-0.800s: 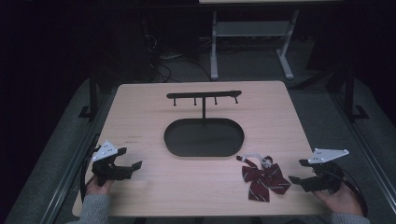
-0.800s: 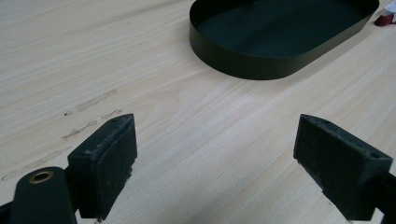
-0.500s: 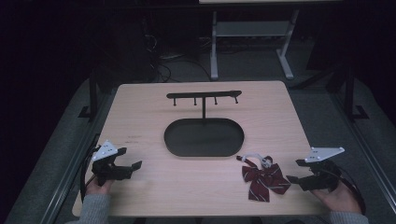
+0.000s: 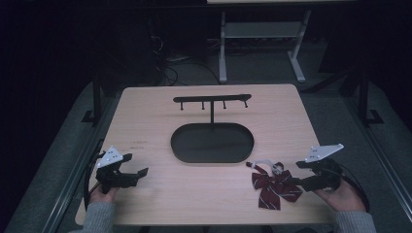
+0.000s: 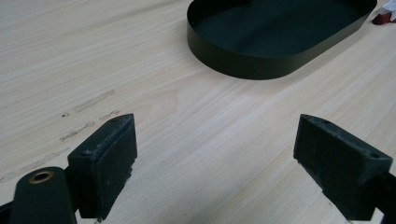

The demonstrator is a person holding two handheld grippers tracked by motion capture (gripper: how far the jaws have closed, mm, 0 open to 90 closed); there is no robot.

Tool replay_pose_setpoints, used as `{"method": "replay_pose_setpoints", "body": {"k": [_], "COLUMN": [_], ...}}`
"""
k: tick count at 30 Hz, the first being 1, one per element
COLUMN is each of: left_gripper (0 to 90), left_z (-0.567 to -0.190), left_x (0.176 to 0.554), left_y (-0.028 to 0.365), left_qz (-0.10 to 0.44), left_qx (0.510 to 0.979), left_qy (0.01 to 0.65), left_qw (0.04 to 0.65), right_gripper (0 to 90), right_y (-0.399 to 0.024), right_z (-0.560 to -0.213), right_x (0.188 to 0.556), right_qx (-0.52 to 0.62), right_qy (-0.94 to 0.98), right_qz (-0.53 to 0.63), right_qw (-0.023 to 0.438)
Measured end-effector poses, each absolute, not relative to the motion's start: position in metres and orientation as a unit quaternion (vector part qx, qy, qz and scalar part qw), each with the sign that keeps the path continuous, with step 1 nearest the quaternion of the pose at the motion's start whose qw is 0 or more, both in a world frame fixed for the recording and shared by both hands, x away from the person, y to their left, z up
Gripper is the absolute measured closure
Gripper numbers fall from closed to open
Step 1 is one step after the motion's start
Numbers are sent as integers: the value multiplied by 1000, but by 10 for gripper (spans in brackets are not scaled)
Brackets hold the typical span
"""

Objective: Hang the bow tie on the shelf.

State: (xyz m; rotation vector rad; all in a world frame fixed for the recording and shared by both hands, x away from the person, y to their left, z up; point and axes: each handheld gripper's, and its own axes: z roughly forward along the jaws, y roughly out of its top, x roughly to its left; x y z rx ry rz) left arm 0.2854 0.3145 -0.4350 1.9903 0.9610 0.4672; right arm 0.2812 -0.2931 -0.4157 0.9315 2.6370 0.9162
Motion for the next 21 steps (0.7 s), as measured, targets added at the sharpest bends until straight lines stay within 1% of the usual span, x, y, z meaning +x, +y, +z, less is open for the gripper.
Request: {"method": "replay_pose_setpoints", "body": {"k": [5, 17, 21], "left_gripper": [130, 131, 130], "left_z": [-435, -435, -436], "left_x": [285, 286, 286], "left_y": [314, 315, 314], "left_qz": [187, 188, 187], "left_qx": [797, 797, 795], "left_qy": [385, 386, 387], "left_qw": [427, 426, 429], "right_gripper": [350, 369, 391], "right_y": [-284, -271, -266], "right_z": [-416, -415, -415], "right_x": [289, 303, 309], "right_qx": [308, 294, 292], "right_qy": [894, 901, 904], "right_qz": [312, 307, 304], "right_qw": [92, 84, 75]}}
